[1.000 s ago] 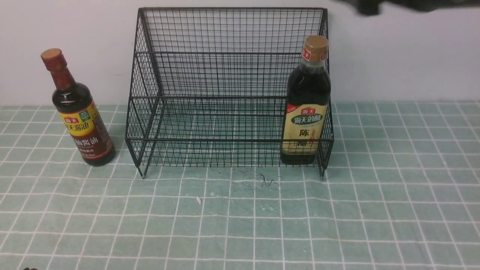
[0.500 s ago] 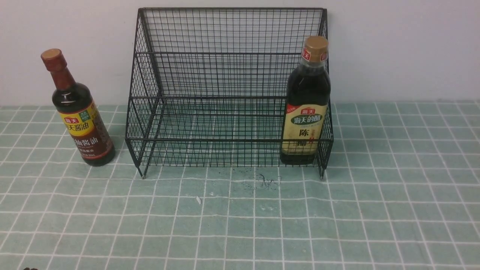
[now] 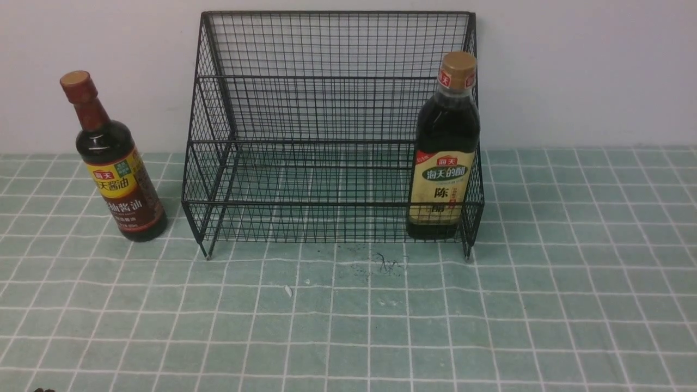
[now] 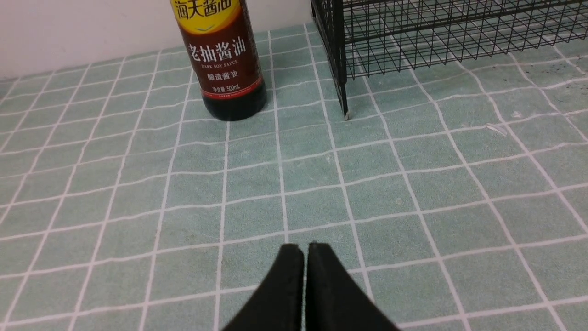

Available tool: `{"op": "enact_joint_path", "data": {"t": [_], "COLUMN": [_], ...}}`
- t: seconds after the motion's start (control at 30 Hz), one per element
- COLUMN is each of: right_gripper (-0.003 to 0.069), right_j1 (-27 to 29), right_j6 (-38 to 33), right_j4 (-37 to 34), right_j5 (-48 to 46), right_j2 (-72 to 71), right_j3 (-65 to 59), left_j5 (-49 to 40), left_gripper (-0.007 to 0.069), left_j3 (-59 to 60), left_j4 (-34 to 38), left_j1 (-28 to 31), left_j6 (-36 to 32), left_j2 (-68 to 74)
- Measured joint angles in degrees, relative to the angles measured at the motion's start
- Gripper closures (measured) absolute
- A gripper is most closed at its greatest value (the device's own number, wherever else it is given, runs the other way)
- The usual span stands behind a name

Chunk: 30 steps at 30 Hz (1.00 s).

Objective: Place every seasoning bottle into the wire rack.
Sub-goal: Use the left arm to grab the condiment bottle closest to it

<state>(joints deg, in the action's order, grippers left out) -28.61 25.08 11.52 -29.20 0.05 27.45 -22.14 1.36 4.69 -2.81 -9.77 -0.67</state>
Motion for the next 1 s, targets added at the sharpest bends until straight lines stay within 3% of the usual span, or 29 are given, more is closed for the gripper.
{"op": "enact_joint_path", "data": {"t": [0.23, 0.6, 0.87, 1.0], "right_gripper": [0.0673, 0.0673, 0.0673, 0.0673], "right_j1": [0.00, 0.00, 0.95, 11.69], "right_j6": [-0.47, -13.16, -13.96, -13.96], "right_j4": [-0.29, -6.25, -4.06, -2.88], "right_j5": [1.30, 9.37, 10.19, 10.12], "right_j2": [0.57, 0.57, -0.19, -0.75], "right_j3": [-3.83, -7.46, -12.74, -21.54], "left_j5": [0.00, 0.00, 0.00, 0.00], "left_gripper": [0.0631, 0.0631, 0.0631, 0.0631], "left_j3": [0.00, 0.00, 0.00, 0.00], "left_j4": [0.00, 0.00, 0.00, 0.00], "left_j1": [0.00, 0.00, 0.00, 0.00], "left_j6": [0.00, 0.00, 0.00, 0.00], "left_j2": [0.00, 0.00, 0.00, 0.00]}}
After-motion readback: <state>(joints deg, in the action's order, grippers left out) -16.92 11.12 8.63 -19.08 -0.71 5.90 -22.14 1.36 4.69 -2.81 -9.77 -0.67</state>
